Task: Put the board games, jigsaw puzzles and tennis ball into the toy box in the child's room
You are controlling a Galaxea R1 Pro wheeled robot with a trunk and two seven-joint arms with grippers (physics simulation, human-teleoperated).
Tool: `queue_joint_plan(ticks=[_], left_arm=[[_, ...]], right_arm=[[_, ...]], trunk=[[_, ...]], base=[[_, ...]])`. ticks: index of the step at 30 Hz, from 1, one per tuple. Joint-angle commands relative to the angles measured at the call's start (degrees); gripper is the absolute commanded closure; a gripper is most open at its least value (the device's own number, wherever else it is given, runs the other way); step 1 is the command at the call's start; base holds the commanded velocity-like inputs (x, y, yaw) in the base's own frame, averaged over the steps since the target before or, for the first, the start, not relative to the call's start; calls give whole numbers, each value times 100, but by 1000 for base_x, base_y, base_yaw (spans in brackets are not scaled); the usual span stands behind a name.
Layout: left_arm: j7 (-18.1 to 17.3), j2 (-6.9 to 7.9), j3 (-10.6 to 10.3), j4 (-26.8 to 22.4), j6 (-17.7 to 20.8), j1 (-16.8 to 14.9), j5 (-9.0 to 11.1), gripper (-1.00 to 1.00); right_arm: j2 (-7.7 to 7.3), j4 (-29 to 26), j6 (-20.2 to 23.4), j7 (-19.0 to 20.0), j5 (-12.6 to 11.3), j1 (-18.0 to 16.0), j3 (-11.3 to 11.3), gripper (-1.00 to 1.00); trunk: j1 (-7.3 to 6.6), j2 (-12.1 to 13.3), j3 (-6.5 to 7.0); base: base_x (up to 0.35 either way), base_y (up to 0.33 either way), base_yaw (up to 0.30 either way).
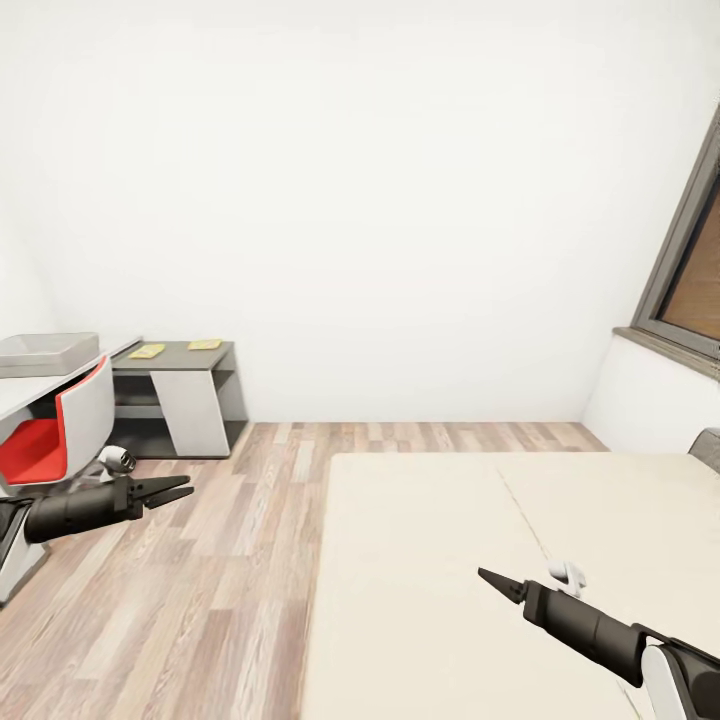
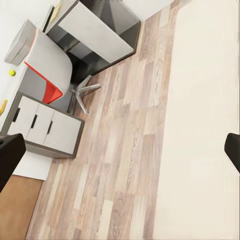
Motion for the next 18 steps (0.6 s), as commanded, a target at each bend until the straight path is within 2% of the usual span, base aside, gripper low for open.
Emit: queue_joint_plan(ticks=[1, 18], left_arm=[[-24, 1, -1, -2, 61, -5, -7, -100], [-24, 2, -1, -2, 61, -5, -7, -100]], right_arm=[[0, 0, 25, 23, 3, -6, -6, -100], [0, 0, 25, 19, 3, -7, -5, -100]], trunk=[[4, -13, -14], [4, -13, -14]], base=[[0, -198, 0], [0, -198, 0]])
